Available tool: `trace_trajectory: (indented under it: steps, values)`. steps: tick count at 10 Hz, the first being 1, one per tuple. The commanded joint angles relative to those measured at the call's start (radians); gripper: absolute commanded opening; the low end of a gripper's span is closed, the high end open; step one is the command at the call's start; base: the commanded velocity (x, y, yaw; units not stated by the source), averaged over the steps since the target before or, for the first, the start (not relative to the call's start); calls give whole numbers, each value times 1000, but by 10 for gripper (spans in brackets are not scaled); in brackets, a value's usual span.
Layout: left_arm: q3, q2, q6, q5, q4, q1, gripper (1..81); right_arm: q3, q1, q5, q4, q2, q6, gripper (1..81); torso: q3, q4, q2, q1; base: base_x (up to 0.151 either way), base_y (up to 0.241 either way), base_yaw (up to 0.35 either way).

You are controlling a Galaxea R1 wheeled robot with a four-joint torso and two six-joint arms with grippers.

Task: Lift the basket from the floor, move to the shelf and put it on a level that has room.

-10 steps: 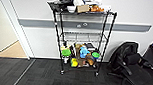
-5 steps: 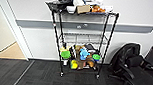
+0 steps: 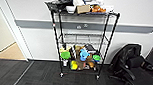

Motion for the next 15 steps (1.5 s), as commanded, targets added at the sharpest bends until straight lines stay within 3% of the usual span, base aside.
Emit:
trace_trajectory:
  steps: [1, 4, 5, 7, 10, 11, 12, 15]
  values:
    - [14, -17, 6, 65, -2, -45, 811, 0, 44, -55, 15, -23, 2, 811, 0, 0, 0, 0, 0, 0, 0]
    - [0, -6, 6, 141, -31, -37, 811, 3, 36, -56, 25, -1, 5, 811, 0, 0, 0, -1, 0, 0, 0]
    - [0, -14, 4, 143, -32, -35, 811, 6, 32, -56, 32, 2, 3, 811, 0, 0, -100, 64, 0, 0, 0]
    - [2, -23, 4, 142, -49, -35, 811, 8, 16, -56, 36, 14, 5, 811, 0, 0, -110, 69, 0, 0, 0]
    - [-27, -17, 6, 145, -163, -31, 811, 13, -8, -75, 35, 34, 3, 811, 0, 0, -198, 123, 0, 0, 0]
    - [-24, -12, 7, 143, -163, -17, 811, 13, -20, -73, 35, 36, 3, 811, -32, 0, -232, 145, 0, 0, 0]
    - [-24, -5, 7, 143, -161, 0, 811, 13, -28, -73, 33, 34, 2, 811, -94, 0, -268, 167, 0, 0, 0]
    - [-30, 4, 7, 129, -160, 29, 811, -1, -27, -75, 36, 36, 3, 811, -149, 0, -347, 215, 0, 0, 0]
